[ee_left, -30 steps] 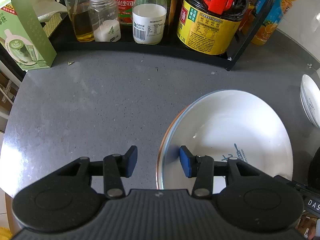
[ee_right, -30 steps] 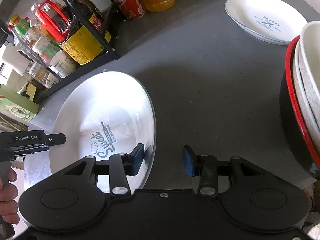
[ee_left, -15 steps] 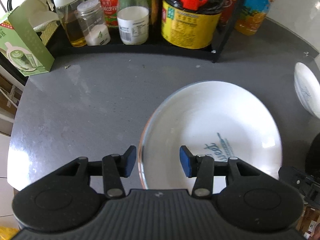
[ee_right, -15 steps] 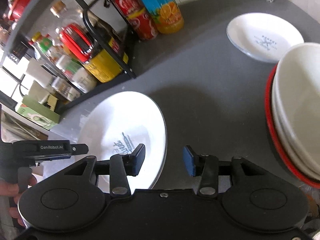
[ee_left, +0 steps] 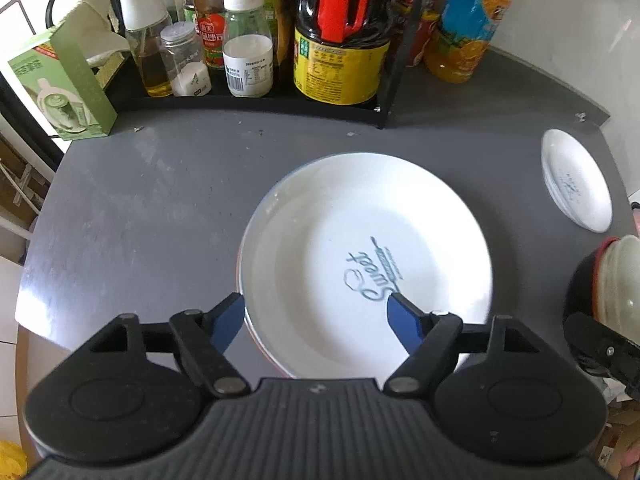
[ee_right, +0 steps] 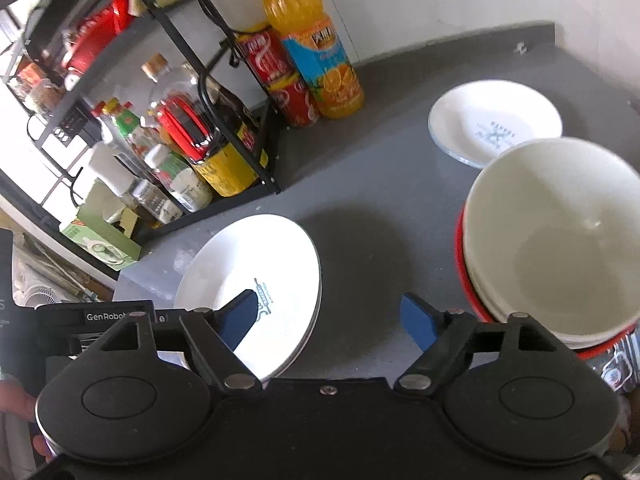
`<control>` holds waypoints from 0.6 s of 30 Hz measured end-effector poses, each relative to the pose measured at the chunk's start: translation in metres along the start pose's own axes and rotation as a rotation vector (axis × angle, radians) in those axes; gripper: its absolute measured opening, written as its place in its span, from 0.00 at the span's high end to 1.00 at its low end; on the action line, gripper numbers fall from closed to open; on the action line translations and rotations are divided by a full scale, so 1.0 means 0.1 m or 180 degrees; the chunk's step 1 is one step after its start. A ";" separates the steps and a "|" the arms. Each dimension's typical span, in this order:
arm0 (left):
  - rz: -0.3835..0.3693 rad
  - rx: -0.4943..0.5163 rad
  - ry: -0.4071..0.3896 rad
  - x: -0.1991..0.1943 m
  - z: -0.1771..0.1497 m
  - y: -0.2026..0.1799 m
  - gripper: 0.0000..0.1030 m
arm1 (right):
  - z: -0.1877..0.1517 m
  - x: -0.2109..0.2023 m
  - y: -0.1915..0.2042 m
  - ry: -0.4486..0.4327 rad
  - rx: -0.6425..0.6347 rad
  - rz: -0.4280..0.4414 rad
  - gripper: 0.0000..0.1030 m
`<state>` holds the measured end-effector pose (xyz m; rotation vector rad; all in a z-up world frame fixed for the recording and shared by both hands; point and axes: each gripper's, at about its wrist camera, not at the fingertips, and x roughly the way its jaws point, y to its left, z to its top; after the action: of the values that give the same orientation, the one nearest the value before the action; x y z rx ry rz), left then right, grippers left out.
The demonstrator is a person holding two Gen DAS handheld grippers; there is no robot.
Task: Organize plates and bowls
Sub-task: 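Pull both grippers back from the plate stack toward the 'BAKERY' plate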
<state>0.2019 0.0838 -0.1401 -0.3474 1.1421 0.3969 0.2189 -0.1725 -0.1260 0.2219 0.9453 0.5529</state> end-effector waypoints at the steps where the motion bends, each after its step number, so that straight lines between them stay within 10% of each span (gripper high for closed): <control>1: -0.0004 -0.0021 -0.0011 -0.04 -0.04 -0.02 0.24 | 0.00 -0.06 -0.01 -0.0030 -0.0014 0.0001 0.21; 18: -0.0199 0.0064 -0.0251 -0.57 -0.34 -0.56 0.15 | 0.07 -0.83 -0.42 -0.0484 0.0110 -0.0108 0.11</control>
<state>0.1806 0.0119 -0.0961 -0.3463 1.0551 0.3410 0.2010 -0.2528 -0.0809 0.2748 0.8101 0.4819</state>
